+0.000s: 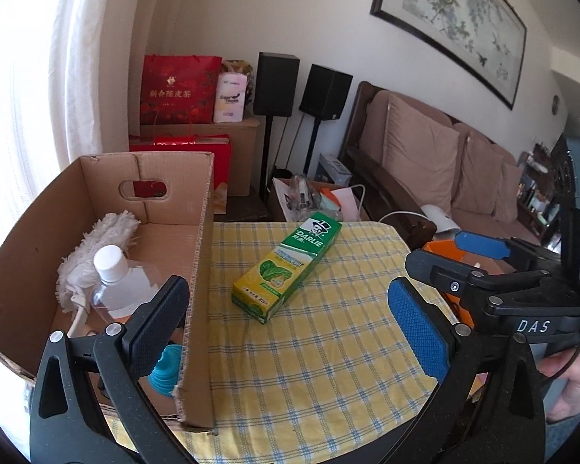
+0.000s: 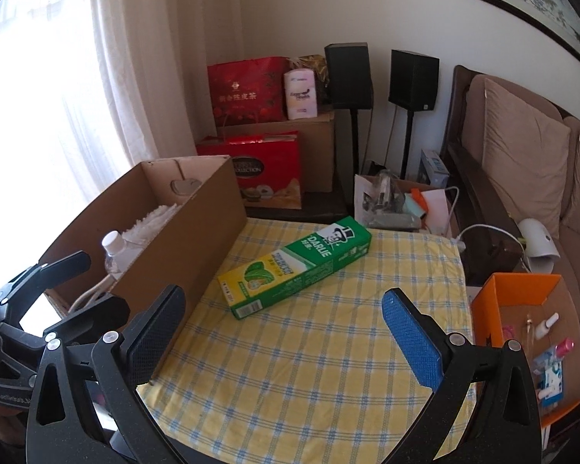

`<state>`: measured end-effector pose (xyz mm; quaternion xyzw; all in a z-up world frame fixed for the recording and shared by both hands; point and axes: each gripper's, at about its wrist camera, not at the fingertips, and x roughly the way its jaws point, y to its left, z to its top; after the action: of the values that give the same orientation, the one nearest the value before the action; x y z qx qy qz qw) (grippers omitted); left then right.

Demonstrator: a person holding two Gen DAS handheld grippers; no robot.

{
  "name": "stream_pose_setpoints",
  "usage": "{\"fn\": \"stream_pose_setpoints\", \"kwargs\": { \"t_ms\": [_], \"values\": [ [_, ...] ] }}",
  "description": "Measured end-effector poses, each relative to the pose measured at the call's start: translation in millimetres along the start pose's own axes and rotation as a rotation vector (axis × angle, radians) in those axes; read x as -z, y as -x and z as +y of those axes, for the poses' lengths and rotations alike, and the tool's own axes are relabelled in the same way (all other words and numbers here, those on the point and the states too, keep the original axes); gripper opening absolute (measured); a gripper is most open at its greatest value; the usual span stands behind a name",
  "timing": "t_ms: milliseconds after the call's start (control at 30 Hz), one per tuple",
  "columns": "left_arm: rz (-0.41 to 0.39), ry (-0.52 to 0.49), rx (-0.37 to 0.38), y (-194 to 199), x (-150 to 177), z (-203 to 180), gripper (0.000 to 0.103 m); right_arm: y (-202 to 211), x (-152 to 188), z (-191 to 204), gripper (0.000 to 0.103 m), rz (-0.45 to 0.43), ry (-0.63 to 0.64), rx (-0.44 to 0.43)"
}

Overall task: Organize objects
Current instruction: 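Withdraw both grippers from the box back over the table, then reach the left gripper to the DARLIE toothpaste box and close on it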

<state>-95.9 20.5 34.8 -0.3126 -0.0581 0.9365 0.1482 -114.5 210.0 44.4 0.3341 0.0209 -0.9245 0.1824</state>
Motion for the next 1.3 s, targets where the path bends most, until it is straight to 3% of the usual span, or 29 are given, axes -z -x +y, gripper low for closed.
{"fn": "stream_pose_setpoints", "kwargs": {
  "t_ms": [400,933,1300],
  "values": [
    [0.036,-0.006,0.003,-29,-2,-13,0.103,-11,8,-36,0.102,0.013,-0.047,0.037],
    [0.116,-0.065,0.037,-97,-8,-42,0.103,-31,31,-91,0.102,0.055,-0.109,0.126],
    [0.197,-0.115,-0.034,-177,-10,-51,0.103,-33,51,-118,0.102,0.061,-0.157,0.123]
  ]
}}
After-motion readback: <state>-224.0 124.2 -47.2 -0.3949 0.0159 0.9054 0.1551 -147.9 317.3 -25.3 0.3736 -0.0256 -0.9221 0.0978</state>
